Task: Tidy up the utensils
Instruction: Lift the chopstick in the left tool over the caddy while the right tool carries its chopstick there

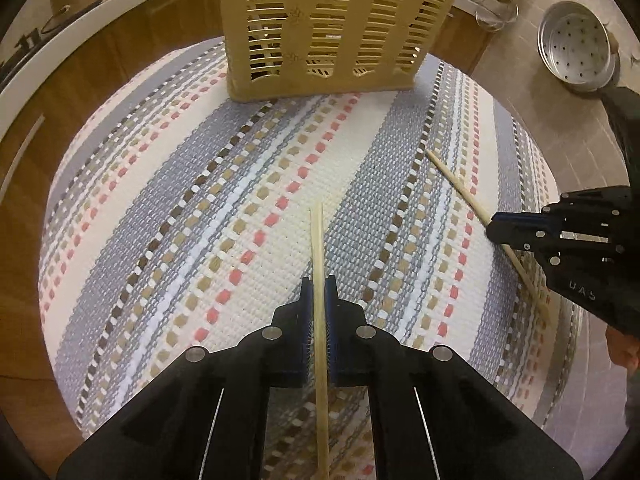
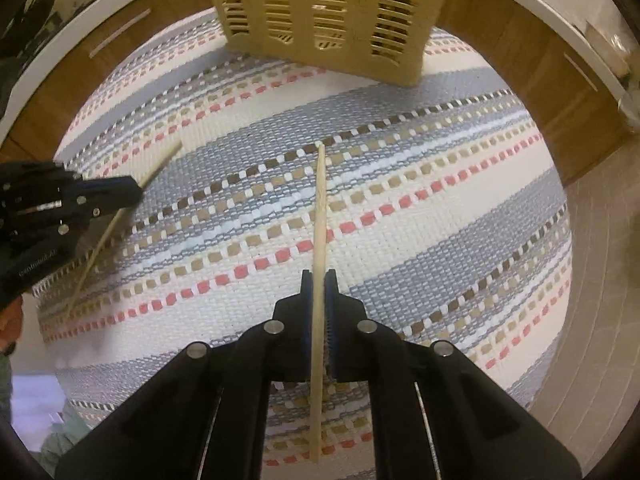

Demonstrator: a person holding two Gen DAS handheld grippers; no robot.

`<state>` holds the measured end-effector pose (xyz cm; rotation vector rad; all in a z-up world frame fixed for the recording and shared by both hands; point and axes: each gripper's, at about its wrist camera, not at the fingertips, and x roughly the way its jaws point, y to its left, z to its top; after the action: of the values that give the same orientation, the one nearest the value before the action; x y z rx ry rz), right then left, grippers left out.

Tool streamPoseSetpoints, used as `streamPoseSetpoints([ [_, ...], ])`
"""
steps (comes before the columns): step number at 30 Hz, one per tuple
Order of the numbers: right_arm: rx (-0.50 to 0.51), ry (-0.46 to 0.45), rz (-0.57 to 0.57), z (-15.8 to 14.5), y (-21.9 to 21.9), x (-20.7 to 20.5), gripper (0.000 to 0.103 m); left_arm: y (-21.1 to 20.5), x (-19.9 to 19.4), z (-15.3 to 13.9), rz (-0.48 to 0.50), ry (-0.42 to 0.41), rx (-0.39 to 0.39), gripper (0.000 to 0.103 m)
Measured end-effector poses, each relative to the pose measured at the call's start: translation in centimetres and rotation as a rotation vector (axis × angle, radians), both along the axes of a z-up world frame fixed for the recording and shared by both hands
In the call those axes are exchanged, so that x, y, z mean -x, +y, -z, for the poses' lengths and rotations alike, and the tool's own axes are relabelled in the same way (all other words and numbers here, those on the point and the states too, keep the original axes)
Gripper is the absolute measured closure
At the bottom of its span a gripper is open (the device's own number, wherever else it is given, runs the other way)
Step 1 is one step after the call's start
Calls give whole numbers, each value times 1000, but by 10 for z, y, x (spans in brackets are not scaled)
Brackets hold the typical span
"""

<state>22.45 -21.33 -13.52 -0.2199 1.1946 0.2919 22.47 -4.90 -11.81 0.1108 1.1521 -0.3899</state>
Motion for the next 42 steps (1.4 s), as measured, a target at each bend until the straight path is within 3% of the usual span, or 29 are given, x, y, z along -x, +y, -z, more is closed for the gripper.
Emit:
streamPoseSetpoints([
  [3, -26, 32, -3, -3, -1, -2, 90, 2, -4, 0, -11, 25, 53, 92],
  [5, -47, 29, 6, -7, -4, -5, 74, 4, -5, -1, -7, 36, 77, 88],
  [8, -47, 17, 11, -12, -9, -11, 72, 3, -4, -2, -4, 27, 52, 88],
  [10, -48, 40, 15, -8, -10, -15, 73, 0, -5, 2, 4, 39, 41, 88],
  [14, 12, 19, -8, -3, 4, -19, 96, -11, -3, 3, 36, 13, -30, 89],
  [16, 19, 22, -20, 0, 8, -17, 98, -21, 0, 4, 61, -9, -91, 90],
  [17, 27, 16, -25, 0, 9, -17, 99, -26, 2, 4, 73, -24, -129, 100],
  [18, 32, 11, -31, 0, 10, -17, 99, -31, 4, 5, 77, -55, -180, 99],
  [19, 20, 10, -30, -1, 10, -17, 99, -33, 5, 5, 73, -68, -178, 99],
  [22, -48, -28, -27, -13, 1, -14, 99, -24, 11, -8, 37, -109, -9, 99],
  [26, -139, -115, -27, -42, -13, -5, 99, -3, 21, -46, -11, -253, 200, 99],
  [31, -246, -269, -40, -90, -26, 14, 99, 20, 27, -91, -75, -416, 390, 99],
  [36, -306, -481, -41, -150, -18, 22, 98, 37, 19, -138, -121, -601, 527, 99],
  [42, -377, -689, 11, -207, -12, 2, 98, 35, 3, -199, -151, -809, 582, 99],
])
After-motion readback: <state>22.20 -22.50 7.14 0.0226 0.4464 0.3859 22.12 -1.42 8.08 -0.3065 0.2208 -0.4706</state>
